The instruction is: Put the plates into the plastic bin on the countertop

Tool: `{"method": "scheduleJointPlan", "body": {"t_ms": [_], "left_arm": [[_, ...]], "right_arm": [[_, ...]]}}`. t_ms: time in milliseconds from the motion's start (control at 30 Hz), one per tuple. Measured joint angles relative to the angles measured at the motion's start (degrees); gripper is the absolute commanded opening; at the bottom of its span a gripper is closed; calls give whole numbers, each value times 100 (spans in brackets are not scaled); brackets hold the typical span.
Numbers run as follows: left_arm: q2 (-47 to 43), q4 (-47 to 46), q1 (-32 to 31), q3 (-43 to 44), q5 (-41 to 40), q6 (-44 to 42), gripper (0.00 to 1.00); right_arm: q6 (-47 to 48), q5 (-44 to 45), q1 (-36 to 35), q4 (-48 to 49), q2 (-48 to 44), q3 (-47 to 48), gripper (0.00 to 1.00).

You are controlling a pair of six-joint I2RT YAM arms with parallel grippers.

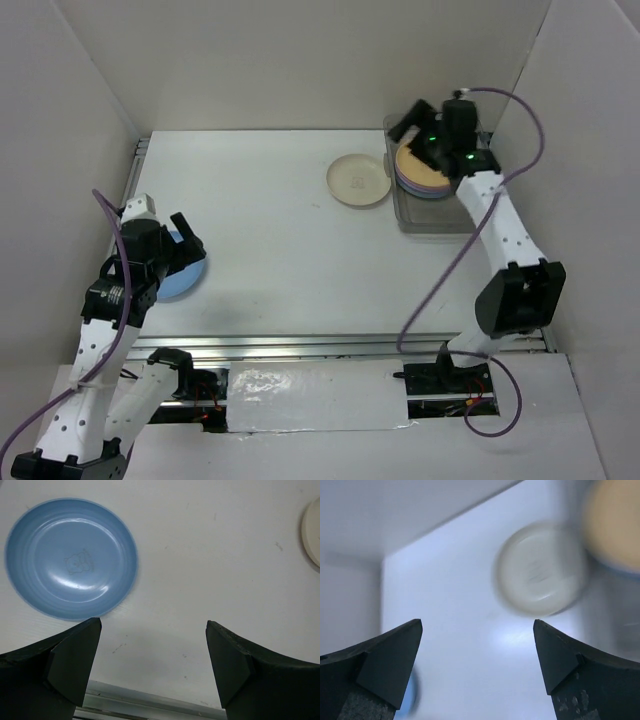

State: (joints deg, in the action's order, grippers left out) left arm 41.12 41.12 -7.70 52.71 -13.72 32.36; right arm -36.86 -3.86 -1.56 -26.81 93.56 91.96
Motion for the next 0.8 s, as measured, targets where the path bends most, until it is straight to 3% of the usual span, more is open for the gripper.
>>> {"method": "scheduleJointPlan", "body": {"t_ms": [133, 200, 300, 400, 567, 800], "left_arm": [[-20, 271, 0, 13, -647, 299, 99], [-70, 424, 0, 24, -960, 466, 99], [-350, 673, 0, 50, -1438, 750, 99], [-745, 813, 0, 81, -1775, 981, 99], [-1108, 903, 0, 201, -2068, 1143, 99], [-846, 953, 0, 203, -2092, 1152, 99]], "right_arm": [[20, -374, -2190, 951, -557, -903, 100], [-105, -599, -3058, 1346, -205, -1128, 100], [-470, -807, -3950, 1873, 1034, -1012, 100], [-831, -964, -4478, 1961, 2448, -369, 100], [-1263, -1075, -5119, 1718, 4446, 1727, 100], [-1757, -1062, -5455, 1213, 5257, 3692, 95]]}}
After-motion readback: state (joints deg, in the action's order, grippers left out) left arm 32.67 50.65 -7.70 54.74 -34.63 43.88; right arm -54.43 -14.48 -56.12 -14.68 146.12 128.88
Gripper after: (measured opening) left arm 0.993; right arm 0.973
